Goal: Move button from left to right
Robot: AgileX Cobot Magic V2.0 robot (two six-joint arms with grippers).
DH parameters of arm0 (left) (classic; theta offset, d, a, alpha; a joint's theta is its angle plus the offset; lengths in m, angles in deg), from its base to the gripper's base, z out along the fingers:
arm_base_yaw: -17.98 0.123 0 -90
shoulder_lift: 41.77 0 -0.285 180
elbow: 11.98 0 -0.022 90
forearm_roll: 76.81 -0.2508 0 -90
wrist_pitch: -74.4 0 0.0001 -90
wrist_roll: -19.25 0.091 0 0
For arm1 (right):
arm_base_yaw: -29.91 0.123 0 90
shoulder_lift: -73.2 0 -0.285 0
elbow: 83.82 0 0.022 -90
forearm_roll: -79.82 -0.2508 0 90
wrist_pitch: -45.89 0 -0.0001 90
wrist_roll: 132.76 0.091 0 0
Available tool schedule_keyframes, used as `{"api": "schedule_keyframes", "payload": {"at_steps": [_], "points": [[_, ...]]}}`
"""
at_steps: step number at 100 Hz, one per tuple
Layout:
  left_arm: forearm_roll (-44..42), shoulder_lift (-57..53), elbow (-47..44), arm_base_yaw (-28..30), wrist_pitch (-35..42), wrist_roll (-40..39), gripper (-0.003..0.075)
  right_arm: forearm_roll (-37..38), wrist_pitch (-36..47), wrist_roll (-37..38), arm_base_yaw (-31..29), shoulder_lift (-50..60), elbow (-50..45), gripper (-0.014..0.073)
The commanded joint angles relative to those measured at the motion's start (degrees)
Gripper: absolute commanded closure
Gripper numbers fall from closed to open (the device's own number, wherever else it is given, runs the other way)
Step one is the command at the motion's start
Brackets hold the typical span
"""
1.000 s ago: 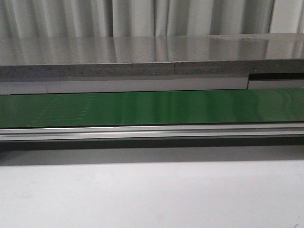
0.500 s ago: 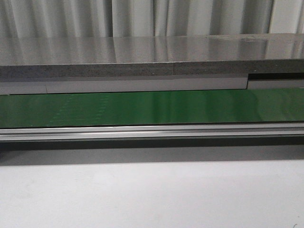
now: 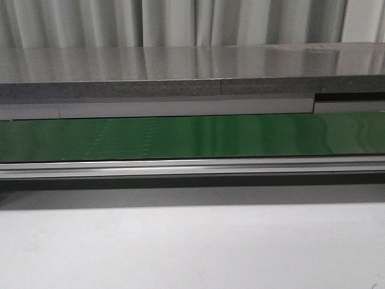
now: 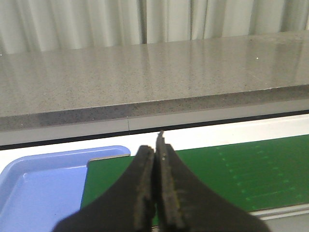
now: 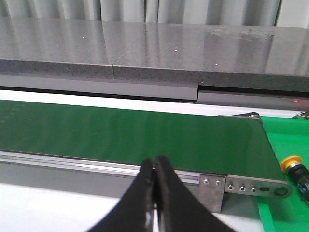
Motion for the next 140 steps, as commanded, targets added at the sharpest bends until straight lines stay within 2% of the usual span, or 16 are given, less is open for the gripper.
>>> {"api": "schedule_keyframes", "payload": {"at_steps": [1,26,54,140], "points": [[0.1,0.3,1.5,-0.5,4.9,-0.1,0.074,0.4,5.5,0.2,0.0,2.9,-0.5,0.0662],[0.1,0.4,1.5,-0.5,4.9,-0.1,0.074,0.8,12.0,0.4,0.0,2.7,-5.2,0.0662],[0.1,0.4,1.5,-0.5,4.9,-0.1,0.074,0.9,15.2,0.4,0.0,2.7,-8.7,0.0662],[0.1,0.4,1.5,-0.5,4.9,-0.1,0.074,0.9,14.4,0.4,0.0,2.7,-8.7,0.0662]]}}
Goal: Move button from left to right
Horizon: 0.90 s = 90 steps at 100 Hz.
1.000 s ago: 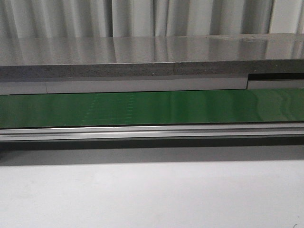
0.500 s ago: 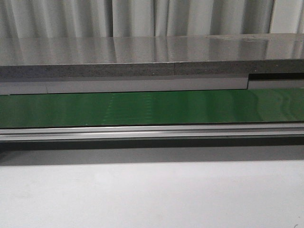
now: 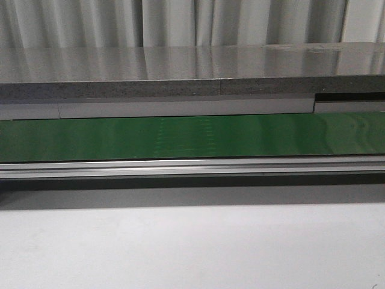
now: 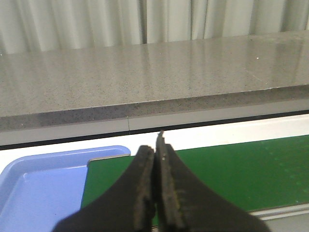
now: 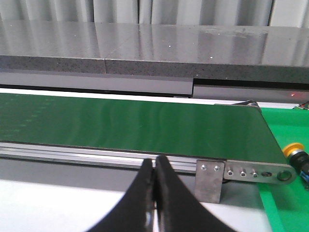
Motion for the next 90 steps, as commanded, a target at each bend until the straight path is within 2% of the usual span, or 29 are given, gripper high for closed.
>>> {"api": "schedule_keyframes", "payload": {"at_steps": [1,44,59,81,90], "points": [[0.1,0.4,1.5,-0.5,4.9,-0.1,0.074,0.6,4.7,0.1,0.0,1.2,0.8,0.0662],[0.1,0.4,1.2,-0.5,5.0,-0.1,0.074,0.6,4.7,0.1,0.0,1.2,0.8,0.0662],[-3.1,-1.1,-1.2,-0.5,9.8,-0.3,0.074,0.6,4.7,0.1,0.0,1.2,0.8,0.0662],[-12.3,-7.1,-7.2,-0.1,12.6,-10.3,0.074,0.6,4.7,0.1,0.0,1.2,0.8,0.0662],[-13.0,-9.9,-10.2,1.3,12.6,-11.7,0.074,0.6,4.7,0.1,0.0,1.2,0.8,0.0662]]}}
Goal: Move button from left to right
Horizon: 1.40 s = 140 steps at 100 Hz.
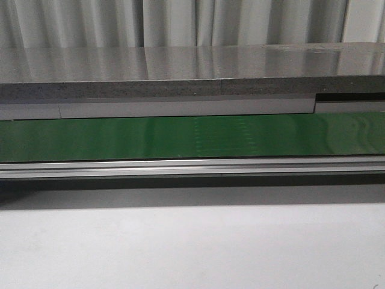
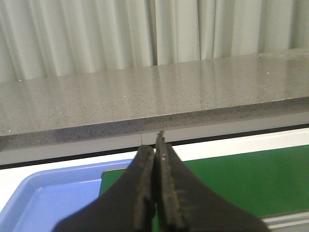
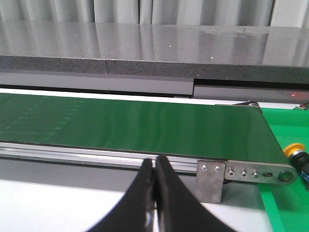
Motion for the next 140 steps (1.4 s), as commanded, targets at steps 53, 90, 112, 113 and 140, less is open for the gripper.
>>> {"api": "schedule_keyframes", "payload": {"at_steps": [53,90,112,113,140], "points": [[-1.1,-14.1,-13.6,2.2,7.3,-5.1,0.074,0.5,4.7,0.1,0.0,1.2,0.8,0.0662],[-1.0,-14.1,-14.6,2.2,8.9,-5.1,0.074,0.5,4.7,0.1,0.0,1.2,0.8,0.0662],[-1.0,-14.1,-14.6,2.2,8.9,-5.1,0.074,0.5,4.7,0.1,0.0,1.2,0.8,0.0662],[-1.0,-14.1,-14.6,2.2,8.9,-5.1,0.074,0.5,4.7,0.1,0.0,1.2,0.8,0.0662],[-1.0,-14.1,-14.6,2.2,8.9,-5.1,0.074,0.5,4.7,0.1,0.0,1.2,0.8,0.0662]]}}
